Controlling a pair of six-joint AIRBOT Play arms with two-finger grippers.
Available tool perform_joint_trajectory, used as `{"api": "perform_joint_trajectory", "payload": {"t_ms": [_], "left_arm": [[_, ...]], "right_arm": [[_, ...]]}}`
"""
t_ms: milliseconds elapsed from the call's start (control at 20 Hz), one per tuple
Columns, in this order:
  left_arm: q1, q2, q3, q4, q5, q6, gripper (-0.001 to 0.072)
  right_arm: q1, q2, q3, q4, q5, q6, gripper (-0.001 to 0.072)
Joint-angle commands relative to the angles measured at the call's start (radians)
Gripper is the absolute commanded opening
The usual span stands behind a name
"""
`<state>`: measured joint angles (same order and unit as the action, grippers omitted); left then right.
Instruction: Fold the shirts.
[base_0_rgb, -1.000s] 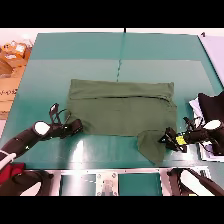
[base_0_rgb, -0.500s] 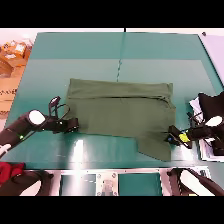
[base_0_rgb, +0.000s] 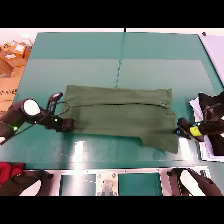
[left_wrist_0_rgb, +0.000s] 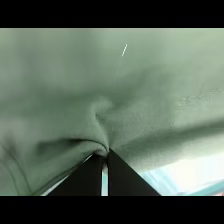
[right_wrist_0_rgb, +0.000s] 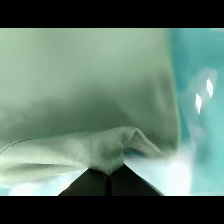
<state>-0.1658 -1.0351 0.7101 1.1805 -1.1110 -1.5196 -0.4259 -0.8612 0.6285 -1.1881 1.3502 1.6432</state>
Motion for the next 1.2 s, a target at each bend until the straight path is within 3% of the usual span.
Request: {"api": "perform_joint_trajectory", "payload": {"t_ms": [0,200,550,600,650,700,800,900,950,1050,1150], "left_arm": [[0.001,-0.034,0.114,0.01,0.069,0.038,0.0021],[0.001,-0.215,0.287,0.008,0.152,0.086,0.0021],[0.001,-0.572,0.591,0.0,0.23,0.088,0.0023],[0.001,-0.603,0.614,-0.011,0.255,0.088,0.0147],[0.001,-0.62,0.63,-0.007,0.285,0.088,0.0473],[0.006,-0.626,0.642,0.019,0.331,0.078,0.0581],[0.043,-0.625,0.691,0.045,0.352,0.046,0.0584],[0.106,-0.624,0.764,0.054,0.272,0.029,0.0583],[0.135,-0.625,0.795,0.051,0.226,0.014,0.0584],[0.179,-0.624,0.837,0.045,0.144,0.002,0.0584],[0.198,-0.623,0.847,0.045,0.107,0.002,0.0584]], "right_arm": [[0.04,-0.038,0.121,0.115,-0.083,-0.036,0.0022],[0.082,-0.233,0.247,0.17,-0.212,-0.061,0.0022],[0.101,-0.623,0.471,0.294,-0.358,-0.148,0.0023],[0.108,-0.668,0.497,0.299,-0.364,-0.172,0.0023],[0.112,-0.71,0.525,0.298,-0.371,-0.191,0.0024],[0.112,-0.738,0.552,0.298,-0.375,-0.202,0.003],[0.097,-0.755,0.607,0.294,-0.359,-0.246,0.0249],[0.054,-0.753,0.671,0.277,-0.255,-0.3,0.0401],[0.023,-0.753,0.698,0.255,-0.19,-0.32,0.0512],[-0.041,-0.753,0.715,0.225,-0.133,-0.339,0.0546],[-0.093,-0.772,0.715,0.228,-0.093,-0.398,0.0644]]}}
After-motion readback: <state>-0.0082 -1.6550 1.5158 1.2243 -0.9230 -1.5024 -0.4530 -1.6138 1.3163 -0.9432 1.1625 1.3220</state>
